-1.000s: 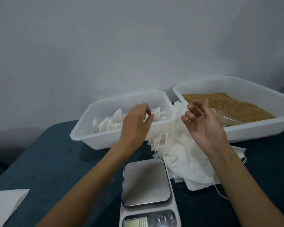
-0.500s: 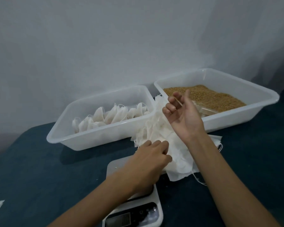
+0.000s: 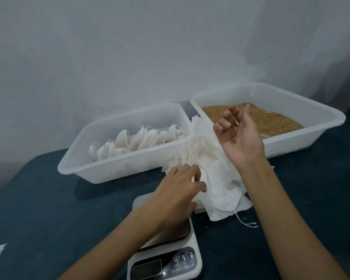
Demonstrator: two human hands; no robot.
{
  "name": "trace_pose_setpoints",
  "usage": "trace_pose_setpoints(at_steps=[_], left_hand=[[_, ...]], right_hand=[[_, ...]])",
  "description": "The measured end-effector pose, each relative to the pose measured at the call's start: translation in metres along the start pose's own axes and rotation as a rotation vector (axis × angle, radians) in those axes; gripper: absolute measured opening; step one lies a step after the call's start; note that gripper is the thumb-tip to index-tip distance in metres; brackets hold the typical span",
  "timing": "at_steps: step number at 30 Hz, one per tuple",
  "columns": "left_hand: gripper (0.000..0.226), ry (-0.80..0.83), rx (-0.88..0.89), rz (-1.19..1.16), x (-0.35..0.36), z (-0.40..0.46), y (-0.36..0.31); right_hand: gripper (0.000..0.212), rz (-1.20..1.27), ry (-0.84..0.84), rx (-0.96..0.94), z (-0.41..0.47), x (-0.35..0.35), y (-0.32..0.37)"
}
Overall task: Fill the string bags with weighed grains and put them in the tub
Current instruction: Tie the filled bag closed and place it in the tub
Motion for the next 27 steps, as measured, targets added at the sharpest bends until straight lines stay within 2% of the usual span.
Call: trace_pose_setpoints(at_steps=[3,6,9,13,17,20,23,27], left_hand=[[0.034,-0.014,0.015,0.134,0.004,0.004,-0.005],[0.019,-0.026,0.041,0.248,0.007,0.011,-0.006],[0.014,-0.084,0.072,0.234,0.005,0.013,-0.006],[0.007,-0.275,-0.025,-0.258,-0.009,0.008,0.000],[0.018,-0.475,-0.278,-0.698,-0.018,-0.002,0.021],[0.009,-0.703,-0.474,-1.068,-0.021,-0.014,0.047],[0.012,-0.829,-0.565,-1.213,-0.018,-0.030,0.064],[0.033,-0.856,-0.633,-1.222,-0.009,-0.045,0.070]], right_hand=[[0.042,-0.018,0.004,0.007,0.000,0.001,-0.003],[0.041,-0.024,0.012,0.010,0.000,0.000,-0.005],[0.042,-0.023,0.017,0.018,0.001,-0.001,-0.006],[0.041,-0.025,0.009,0.016,0.002,-0.002,-0.006],[0.041,-0.049,-0.012,0.014,0.003,-0.001,-0.005],[0.038,-0.147,0.019,0.008,0.000,0.000,-0.009],[0.038,-0.439,0.142,-0.004,-0.006,0.007,-0.022],[0.040,-0.999,0.330,0.035,-0.017,0.015,-0.046]])
Point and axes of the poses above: each hand's wrist, its own z-axis towards the middle knuckle, its own x-axis out of the palm, y = z × x, the point moved 2 cm from there along z, towards the middle knuckle, and after that the axes turned 9 degrees about -z, right-handed, at the moved point
